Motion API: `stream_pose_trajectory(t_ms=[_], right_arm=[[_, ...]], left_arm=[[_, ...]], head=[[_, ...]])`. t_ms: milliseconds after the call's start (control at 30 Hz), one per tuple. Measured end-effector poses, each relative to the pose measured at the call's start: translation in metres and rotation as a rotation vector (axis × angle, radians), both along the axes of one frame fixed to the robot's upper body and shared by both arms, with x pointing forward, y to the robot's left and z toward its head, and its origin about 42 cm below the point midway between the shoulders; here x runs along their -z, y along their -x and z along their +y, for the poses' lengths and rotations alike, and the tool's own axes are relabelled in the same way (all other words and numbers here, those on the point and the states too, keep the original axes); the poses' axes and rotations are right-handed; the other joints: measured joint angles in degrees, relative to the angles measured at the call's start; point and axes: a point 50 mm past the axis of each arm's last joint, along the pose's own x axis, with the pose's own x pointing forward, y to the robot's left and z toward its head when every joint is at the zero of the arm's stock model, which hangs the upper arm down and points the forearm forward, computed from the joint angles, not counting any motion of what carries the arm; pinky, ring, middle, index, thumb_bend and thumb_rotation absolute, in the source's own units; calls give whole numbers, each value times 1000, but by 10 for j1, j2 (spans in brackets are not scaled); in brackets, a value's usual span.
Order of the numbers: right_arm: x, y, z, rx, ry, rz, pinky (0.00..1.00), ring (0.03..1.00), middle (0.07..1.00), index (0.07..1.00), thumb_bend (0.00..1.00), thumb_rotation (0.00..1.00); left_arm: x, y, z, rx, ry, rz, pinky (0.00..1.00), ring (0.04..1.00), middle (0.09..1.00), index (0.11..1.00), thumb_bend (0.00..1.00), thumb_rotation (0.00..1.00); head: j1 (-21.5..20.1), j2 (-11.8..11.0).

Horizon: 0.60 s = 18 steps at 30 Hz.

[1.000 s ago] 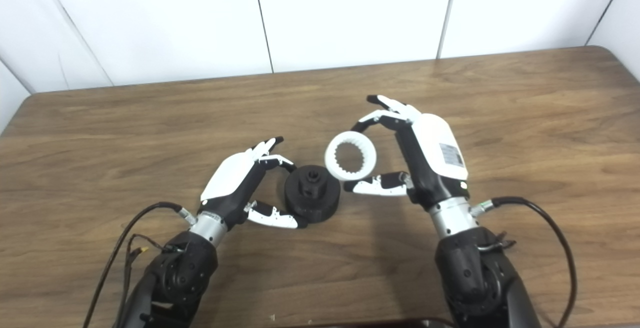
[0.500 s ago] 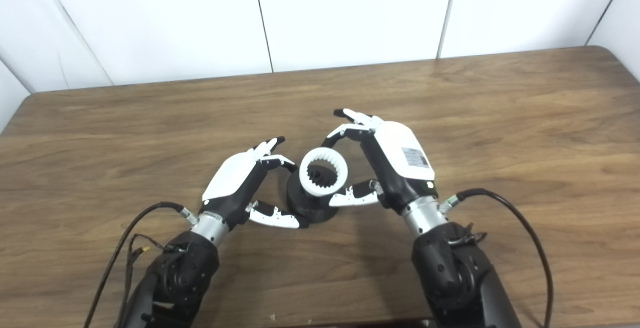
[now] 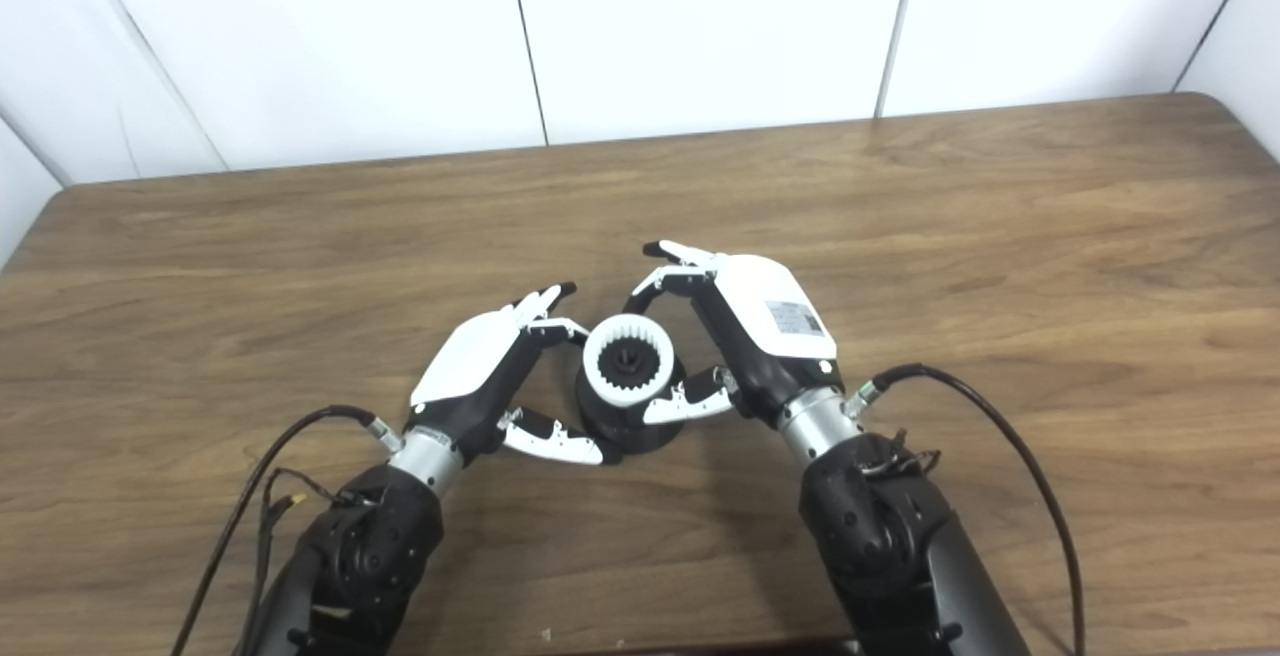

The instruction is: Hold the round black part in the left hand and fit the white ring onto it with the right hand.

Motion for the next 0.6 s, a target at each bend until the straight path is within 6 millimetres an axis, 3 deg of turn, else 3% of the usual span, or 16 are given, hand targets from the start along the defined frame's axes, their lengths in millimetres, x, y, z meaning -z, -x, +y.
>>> stream_pose_trajectory(t_ms=[600], right_arm=[[-4,-11,-1,-36,42,-18,897,883,895,496,518,159]], left_arm=[[-1,-1,1,-10,-1,0,1000,1000,1000,631,966,312]], head=[[0,4]])
